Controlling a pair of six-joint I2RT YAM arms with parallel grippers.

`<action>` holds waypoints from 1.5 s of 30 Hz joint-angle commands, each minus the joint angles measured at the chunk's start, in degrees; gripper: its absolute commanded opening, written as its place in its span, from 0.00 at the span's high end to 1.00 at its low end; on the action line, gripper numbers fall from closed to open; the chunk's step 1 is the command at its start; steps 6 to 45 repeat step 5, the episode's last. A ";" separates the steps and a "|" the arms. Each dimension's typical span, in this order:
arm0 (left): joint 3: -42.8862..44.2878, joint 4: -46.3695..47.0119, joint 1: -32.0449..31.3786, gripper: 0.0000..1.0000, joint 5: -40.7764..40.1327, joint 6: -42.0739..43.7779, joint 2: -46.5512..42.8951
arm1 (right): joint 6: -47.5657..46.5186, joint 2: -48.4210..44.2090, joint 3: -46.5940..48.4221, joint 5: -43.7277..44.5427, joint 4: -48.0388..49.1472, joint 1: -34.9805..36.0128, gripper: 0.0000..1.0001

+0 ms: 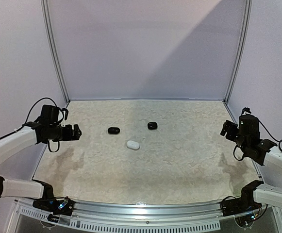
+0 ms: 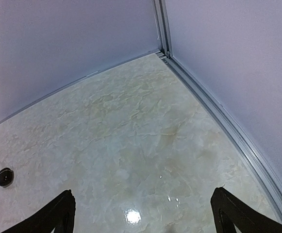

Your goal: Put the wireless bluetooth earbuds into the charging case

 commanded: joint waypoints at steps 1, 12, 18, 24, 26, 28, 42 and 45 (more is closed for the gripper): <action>-5.81 9.47 0.77 0.01 -6.65 3.97 -1.11 | 2.55 -1.57 -2.02 4.87 0.33 -0.15 0.01; -6.81 11.52 0.76 0.01 -6.47 2.59 -1.07 | 4.29 -3.83 -4.25 4.07 1.69 -0.14 0.01; -6.81 11.52 0.76 0.01 -6.47 2.59 -1.07 | 4.29 -3.83 -4.25 4.07 1.69 -0.14 0.01; -6.81 11.52 0.76 0.01 -6.47 2.59 -1.07 | 4.29 -3.83 -4.25 4.07 1.69 -0.14 0.01; -6.81 11.52 0.76 0.01 -6.47 2.59 -1.07 | 4.29 -3.83 -4.25 4.07 1.69 -0.14 0.01; -6.81 11.52 0.76 0.01 -6.47 2.59 -1.07 | 4.29 -3.83 -4.25 4.07 1.69 -0.14 0.01; -6.81 11.52 0.76 0.01 -6.47 2.59 -1.07 | 4.29 -3.83 -4.25 4.07 1.69 -0.14 0.01; -6.81 11.52 0.76 0.01 -6.47 2.59 -1.07 | 4.29 -3.83 -4.25 4.07 1.69 -0.14 0.01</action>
